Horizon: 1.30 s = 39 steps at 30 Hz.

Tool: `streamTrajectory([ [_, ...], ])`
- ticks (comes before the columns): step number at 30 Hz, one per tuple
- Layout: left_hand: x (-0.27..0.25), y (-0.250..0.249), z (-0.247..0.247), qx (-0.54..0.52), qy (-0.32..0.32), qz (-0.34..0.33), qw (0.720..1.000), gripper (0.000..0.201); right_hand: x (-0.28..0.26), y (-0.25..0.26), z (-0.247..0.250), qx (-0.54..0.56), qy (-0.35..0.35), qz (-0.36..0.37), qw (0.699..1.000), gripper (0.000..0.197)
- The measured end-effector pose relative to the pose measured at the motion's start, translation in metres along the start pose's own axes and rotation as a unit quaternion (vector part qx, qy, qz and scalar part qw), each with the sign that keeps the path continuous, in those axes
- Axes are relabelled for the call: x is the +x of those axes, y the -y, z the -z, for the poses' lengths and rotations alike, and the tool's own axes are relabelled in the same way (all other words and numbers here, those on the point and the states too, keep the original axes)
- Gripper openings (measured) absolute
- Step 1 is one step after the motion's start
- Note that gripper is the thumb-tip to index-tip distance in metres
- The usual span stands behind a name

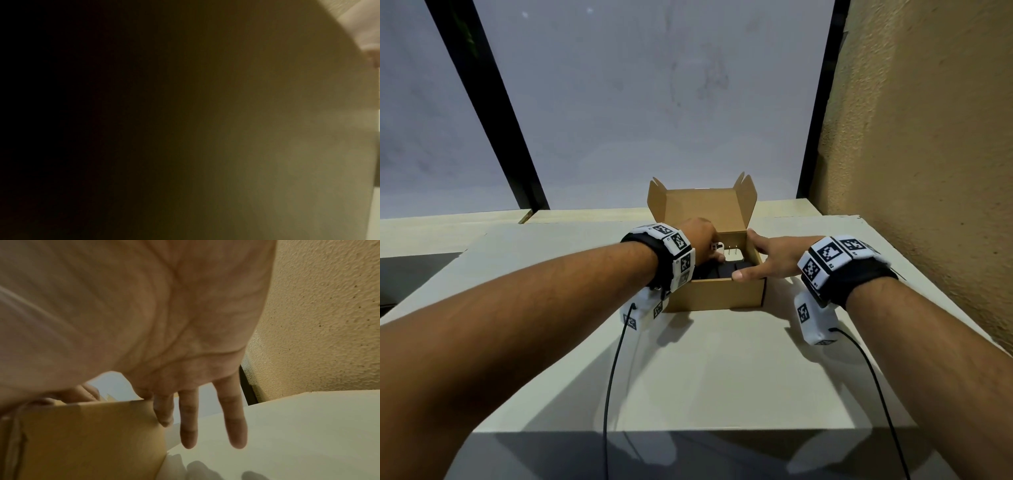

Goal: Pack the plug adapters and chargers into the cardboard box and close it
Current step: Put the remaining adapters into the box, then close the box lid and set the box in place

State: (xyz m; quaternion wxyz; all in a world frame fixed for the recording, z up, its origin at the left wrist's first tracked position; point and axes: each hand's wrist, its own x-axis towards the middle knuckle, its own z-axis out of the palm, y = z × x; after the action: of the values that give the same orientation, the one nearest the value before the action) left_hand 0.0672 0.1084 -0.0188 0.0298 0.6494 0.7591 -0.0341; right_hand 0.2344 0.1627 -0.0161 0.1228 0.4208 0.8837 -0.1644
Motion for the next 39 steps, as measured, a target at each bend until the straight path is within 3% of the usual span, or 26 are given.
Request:
streamTrajectory([
  [3,-0.004,0.009,0.004,-0.024,-0.033,-0.020,0.999,0.048,0.002,-0.003,-0.001,0.011,0.006,0.009,1.000,0.111],
  [6,-0.013,0.025,0.013,-0.106,-0.130,-0.011,0.986,0.055,0.000,-0.005,0.006,0.024,0.006,0.030,0.999,0.102],
  [10,-0.026,0.056,0.027,-0.185,-0.218,0.058,0.957,0.051,0.007,-0.015,0.021,0.049,-0.069,0.022,0.996,0.112],
  [12,-0.028,0.073,0.029,-0.225,-0.220,0.121,0.941,0.054,0.014,-0.020,0.027,0.079,-0.109,0.015,0.991,0.105],
  [14,-0.027,0.085,0.029,-0.293,-0.180,0.171,0.923,0.056,0.019,-0.020,0.031,0.128,-0.137,0.012,0.982,0.094],
  [15,-0.027,0.088,0.029,-0.358,-0.156,0.184,0.902,0.054,0.022,-0.019,0.033,0.154,-0.145,0.015,0.977,0.091],
  [18,-0.030,0.083,0.030,-0.563,-0.112,0.185,0.797,0.027,0.029,-0.012,0.036,0.221,-0.157,0.028,0.962,0.082],
  [20,-0.031,0.079,0.030,-0.629,-0.104,0.172,0.750,0.008,0.032,-0.008,0.037,0.276,-0.159,0.043,0.947,0.084],
  [21,-0.032,0.076,0.031,-0.647,-0.099,0.165,0.738,0.011,0.033,-0.006,0.036,0.309,-0.160,0.048,0.936,0.086],
  [24,-0.040,0.071,0.032,-0.663,-0.123,0.146,0.724,0.019,0.035,-0.002,0.031,0.373,-0.187,0.061,0.907,0.080],
  [26,-0.049,0.070,0.031,-0.674,-0.138,0.146,0.711,0.048,0.031,-0.001,0.030,0.400,-0.214,0.063,0.889,0.073],
  [29,-0.059,0.071,0.025,-0.667,-0.141,0.145,0.717,0.060,0.022,-0.003,0.028,0.449,-0.215,0.067,0.865,0.069],
  [36,-0.081,0.074,0.010,-0.666,-0.141,0.134,0.720,0.074,0.006,-0.006,0.020,0.444,-0.201,0.079,0.869,0.086],
  [39,-0.088,0.071,0.005,-0.651,-0.134,0.117,0.738,0.078,0.003,-0.007,0.018,0.438,-0.173,0.102,0.876,0.084],
])
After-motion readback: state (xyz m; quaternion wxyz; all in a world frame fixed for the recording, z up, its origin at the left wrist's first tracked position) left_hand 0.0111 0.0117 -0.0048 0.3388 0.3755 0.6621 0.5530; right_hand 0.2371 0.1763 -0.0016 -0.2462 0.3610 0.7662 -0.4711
